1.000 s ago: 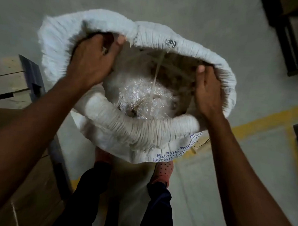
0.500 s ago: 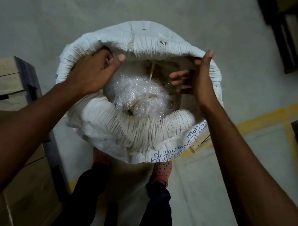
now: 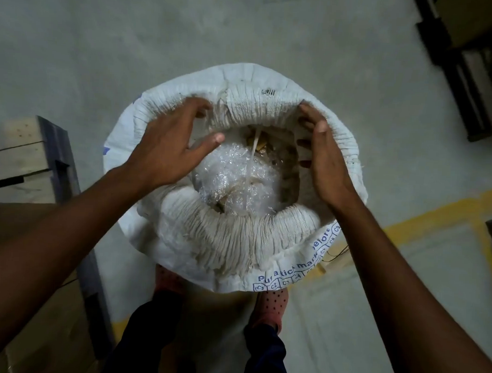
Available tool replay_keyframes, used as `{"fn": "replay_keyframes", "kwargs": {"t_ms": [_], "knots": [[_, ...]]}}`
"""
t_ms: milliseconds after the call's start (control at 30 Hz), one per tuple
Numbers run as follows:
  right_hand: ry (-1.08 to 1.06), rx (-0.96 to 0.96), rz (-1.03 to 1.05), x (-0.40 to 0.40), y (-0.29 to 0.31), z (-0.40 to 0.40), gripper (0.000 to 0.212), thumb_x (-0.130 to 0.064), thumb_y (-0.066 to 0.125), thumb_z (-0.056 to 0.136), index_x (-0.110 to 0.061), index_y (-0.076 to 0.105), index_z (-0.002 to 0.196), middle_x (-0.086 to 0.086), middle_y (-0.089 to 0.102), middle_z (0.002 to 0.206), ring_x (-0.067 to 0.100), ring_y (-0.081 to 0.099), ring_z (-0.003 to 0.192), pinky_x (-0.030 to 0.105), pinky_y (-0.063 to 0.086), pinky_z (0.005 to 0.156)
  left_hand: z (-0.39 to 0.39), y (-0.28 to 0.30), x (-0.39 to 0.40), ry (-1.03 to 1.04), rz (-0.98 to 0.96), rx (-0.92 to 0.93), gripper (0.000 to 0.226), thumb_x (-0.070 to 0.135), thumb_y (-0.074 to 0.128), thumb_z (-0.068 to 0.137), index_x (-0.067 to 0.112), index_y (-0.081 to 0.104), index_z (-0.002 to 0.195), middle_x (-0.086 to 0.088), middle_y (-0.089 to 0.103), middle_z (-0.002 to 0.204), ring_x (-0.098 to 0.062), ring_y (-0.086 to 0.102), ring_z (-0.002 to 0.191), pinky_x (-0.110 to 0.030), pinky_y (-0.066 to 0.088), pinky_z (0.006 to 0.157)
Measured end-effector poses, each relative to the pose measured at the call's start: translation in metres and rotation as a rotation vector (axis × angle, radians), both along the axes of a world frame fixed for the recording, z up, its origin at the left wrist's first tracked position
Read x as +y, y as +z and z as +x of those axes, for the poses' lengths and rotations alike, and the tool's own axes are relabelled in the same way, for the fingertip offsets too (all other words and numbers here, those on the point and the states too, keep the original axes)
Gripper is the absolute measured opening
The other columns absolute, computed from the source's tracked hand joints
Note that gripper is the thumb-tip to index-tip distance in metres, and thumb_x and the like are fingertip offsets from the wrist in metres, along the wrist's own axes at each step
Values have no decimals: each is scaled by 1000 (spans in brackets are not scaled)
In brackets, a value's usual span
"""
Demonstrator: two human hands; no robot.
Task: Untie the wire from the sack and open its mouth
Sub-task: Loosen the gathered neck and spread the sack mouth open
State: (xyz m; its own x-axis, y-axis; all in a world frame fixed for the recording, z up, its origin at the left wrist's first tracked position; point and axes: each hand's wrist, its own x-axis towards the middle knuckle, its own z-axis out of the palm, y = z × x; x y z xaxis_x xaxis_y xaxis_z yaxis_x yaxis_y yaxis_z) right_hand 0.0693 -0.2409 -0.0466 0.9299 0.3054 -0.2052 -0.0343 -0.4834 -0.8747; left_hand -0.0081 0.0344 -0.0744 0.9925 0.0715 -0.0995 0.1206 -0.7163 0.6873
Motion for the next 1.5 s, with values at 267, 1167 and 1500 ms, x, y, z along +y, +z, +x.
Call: {"fn": "replay_keyframes", "kwargs": {"t_ms": [267,1167,1500], "knots": [[386,-11,-177,-13,-4,-36,80,-78,13,97,-10,54,103,9,62,95,28,60,88,52,51,79,-30,-11,2,-385,425,117,88,91,6,89,35,71,108,10,69,113,-20,63,110,-45,37,98],[1043,449,-752,-50,22,-78,101,-88,6,79,-15,74,94,2,71,84,14,64,96,36,44,102,-82,-3,-11,-887,216,689,83,90,3,86,31,60,75,18,60,75,7,57,75,-12,38,80],[145,177,69,-9,-17,-47,93,-57,70,84,-32,24,161,-11,32,166,5,35,151,40,33,126,-31,-3,-8,-132,-68,224,92,65,71,87,33,25,159,-3,48,157,-23,56,137,-50,50,112]]}}
